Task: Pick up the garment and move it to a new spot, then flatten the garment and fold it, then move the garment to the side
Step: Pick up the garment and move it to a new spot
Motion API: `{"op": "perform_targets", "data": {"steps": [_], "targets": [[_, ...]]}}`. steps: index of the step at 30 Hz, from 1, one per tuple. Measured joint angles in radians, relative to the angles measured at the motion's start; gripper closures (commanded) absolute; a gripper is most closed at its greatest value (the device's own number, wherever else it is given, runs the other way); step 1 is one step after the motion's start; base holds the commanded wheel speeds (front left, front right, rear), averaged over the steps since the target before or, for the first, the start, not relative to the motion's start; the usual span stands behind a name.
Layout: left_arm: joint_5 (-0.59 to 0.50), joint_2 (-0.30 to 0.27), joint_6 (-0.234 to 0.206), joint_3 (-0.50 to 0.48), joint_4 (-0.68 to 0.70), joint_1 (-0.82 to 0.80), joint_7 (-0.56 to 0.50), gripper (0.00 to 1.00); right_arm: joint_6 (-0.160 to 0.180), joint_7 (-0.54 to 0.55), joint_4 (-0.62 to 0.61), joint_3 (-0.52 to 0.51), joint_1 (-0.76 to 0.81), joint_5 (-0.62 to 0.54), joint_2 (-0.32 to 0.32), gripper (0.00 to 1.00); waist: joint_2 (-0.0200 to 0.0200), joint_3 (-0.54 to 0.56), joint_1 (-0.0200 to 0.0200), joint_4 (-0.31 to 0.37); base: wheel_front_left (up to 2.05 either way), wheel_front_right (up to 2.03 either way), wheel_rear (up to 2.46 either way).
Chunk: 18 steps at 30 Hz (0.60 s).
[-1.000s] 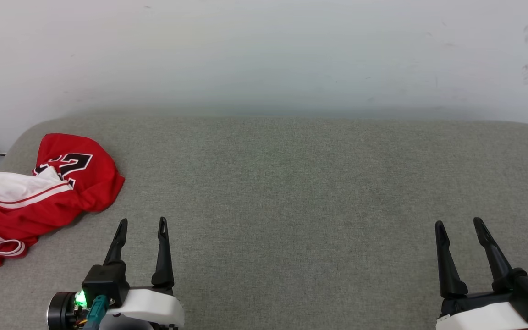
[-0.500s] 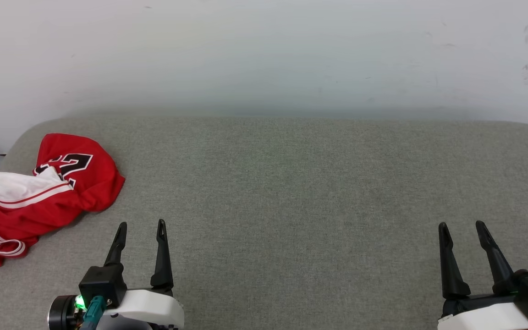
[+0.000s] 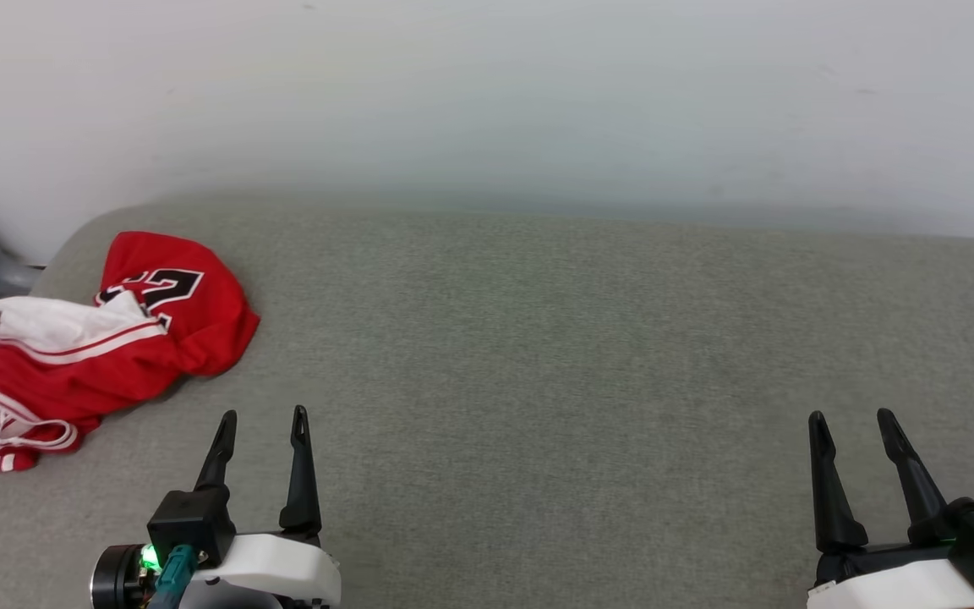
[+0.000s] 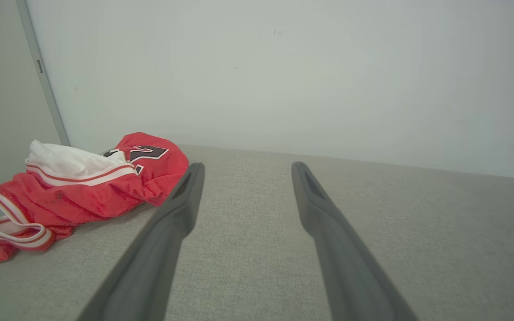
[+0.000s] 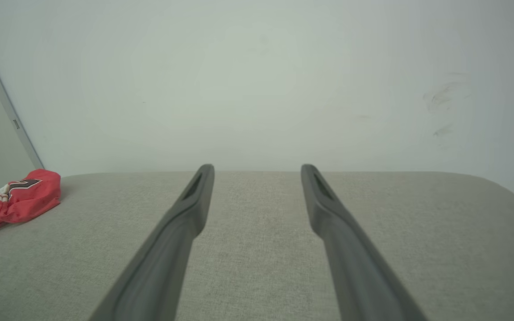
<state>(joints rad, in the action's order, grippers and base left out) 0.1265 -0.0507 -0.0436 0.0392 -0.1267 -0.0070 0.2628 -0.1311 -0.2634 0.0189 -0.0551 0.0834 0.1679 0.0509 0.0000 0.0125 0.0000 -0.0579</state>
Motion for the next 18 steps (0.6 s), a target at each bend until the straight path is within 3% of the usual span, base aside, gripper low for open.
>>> {"op": "perform_targets", "data": {"steps": [18], "targets": [[-0.008, 0.0, 0.009, -0.049, -0.008, -0.012, 0.0, 0.0, 0.0, 0.0, -0.006, 0.01, 0.005, 0.0, 0.0, 0.0, 0.0, -0.005, 0.0, -0.221, 0.0, 0.0, 0.0]]}}
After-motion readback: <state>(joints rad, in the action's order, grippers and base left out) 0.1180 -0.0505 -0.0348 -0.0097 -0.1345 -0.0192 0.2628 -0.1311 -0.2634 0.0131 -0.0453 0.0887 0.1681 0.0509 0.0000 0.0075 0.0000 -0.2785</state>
